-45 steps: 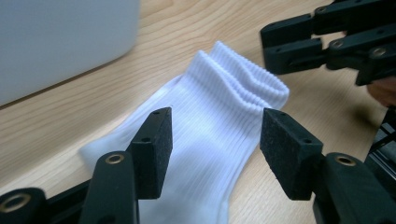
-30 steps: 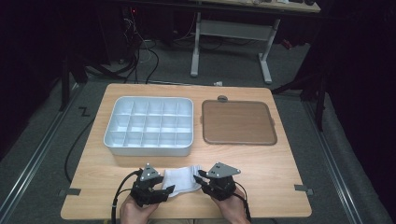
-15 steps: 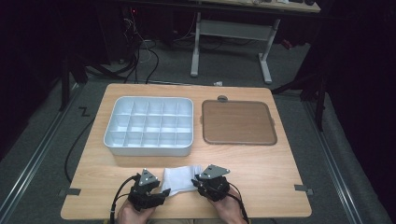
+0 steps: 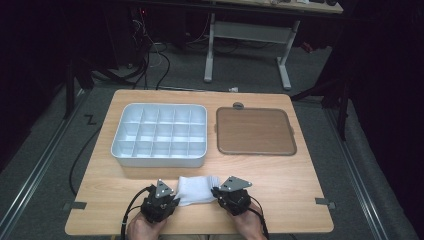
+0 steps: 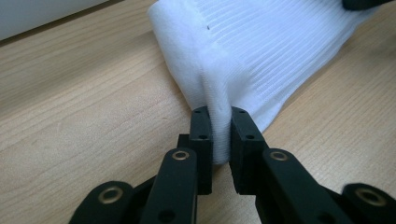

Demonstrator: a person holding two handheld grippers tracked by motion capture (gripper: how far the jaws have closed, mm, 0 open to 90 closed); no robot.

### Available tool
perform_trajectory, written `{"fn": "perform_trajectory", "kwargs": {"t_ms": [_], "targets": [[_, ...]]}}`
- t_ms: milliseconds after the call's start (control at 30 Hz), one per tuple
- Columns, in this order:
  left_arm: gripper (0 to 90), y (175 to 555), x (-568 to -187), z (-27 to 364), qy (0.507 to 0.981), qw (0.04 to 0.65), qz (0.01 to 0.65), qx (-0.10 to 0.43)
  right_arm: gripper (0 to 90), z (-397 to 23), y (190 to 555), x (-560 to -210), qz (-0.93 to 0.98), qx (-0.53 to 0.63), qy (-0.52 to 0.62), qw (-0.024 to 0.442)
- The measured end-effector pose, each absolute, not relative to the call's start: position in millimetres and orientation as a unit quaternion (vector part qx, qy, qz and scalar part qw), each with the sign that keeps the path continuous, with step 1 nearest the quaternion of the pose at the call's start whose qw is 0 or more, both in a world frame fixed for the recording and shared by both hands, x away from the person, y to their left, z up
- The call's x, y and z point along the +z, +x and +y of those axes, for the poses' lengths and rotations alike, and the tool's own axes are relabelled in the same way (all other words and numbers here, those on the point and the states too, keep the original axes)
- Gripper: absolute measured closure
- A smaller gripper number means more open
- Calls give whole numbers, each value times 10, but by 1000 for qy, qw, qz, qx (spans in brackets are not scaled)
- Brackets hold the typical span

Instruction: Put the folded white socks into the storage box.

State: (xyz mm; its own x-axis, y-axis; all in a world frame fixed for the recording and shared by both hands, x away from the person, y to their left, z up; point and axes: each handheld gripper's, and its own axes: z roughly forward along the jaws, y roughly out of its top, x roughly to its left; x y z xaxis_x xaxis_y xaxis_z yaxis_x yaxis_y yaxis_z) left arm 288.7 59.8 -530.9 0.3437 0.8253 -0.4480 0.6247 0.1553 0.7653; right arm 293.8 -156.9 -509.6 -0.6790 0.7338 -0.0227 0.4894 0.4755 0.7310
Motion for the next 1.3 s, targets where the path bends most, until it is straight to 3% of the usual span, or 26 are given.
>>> {"fn": "perform_trajectory", "kwargs": {"t_ms": [667,800,1067,1300], "targets": [[794,3002,-5300,563,648,511,559,80,821,-1699,2966,-5197,832,353,389,178],[731,3031,-5294,597,640,515,566,70,802,-1698,2970,-5196,827,363,391,176],[522,3059,-5128,629,622,537,568,44,714,-1749,2925,-5054,813,395,390,177],[486,3279,-4996,699,590,548,592,35,751,-1752,2921,-4891,807,410,384,182]]}}
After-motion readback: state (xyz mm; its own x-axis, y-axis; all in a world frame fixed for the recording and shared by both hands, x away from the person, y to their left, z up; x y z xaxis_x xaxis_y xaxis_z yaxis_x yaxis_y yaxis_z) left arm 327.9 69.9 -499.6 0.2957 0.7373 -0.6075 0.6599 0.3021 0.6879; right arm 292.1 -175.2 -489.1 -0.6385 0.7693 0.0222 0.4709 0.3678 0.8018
